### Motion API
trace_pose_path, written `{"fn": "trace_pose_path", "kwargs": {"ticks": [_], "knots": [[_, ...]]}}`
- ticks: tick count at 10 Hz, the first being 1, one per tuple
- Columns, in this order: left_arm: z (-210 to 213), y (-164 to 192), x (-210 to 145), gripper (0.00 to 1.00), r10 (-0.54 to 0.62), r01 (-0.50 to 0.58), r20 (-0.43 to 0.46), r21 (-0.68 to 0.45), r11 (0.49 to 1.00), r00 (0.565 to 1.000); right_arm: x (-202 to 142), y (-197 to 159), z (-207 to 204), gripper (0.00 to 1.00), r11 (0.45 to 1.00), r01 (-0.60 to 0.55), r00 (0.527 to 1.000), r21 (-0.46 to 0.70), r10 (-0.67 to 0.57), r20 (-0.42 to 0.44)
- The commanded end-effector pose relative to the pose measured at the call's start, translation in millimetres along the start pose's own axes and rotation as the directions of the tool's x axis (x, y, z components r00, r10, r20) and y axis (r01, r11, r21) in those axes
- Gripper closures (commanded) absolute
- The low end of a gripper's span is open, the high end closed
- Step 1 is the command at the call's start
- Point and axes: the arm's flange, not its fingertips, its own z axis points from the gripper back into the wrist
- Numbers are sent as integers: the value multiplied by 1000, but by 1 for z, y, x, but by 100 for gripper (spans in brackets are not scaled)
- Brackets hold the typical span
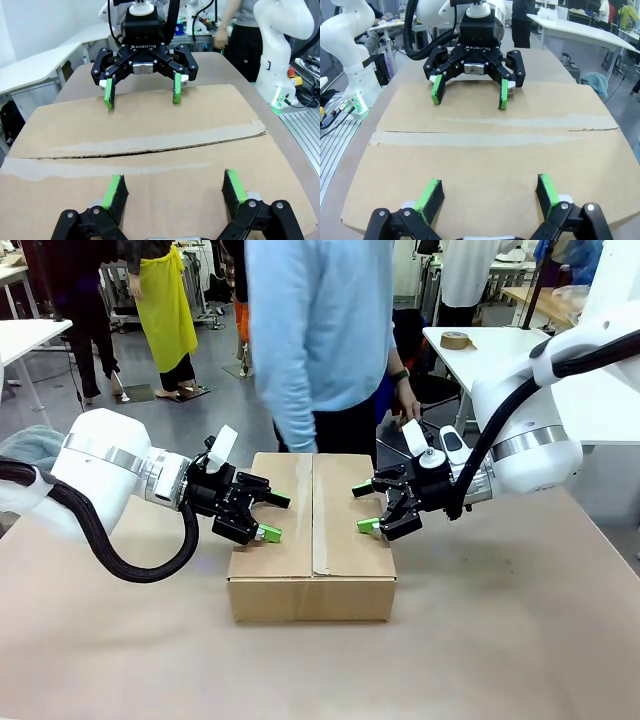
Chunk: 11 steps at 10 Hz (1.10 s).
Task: Pack the gift set into the box.
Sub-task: Press and hold the closed box until the human finishes sealing it.
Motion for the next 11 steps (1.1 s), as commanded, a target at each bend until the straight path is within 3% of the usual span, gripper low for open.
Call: {"fn": "trace_pose_path", "kwargs": {"ticks": [1,11], "knots": [[0,-2,-3,0,-13,13,3,0,1000,1000,-2,3,0,0,1000,-10,1000,-2,10,-6],[0,-2,-3,0,-13,13,3,0,1000,1000,-2,3,0,0,1000,-10,1000,-2,10,-6]]}}
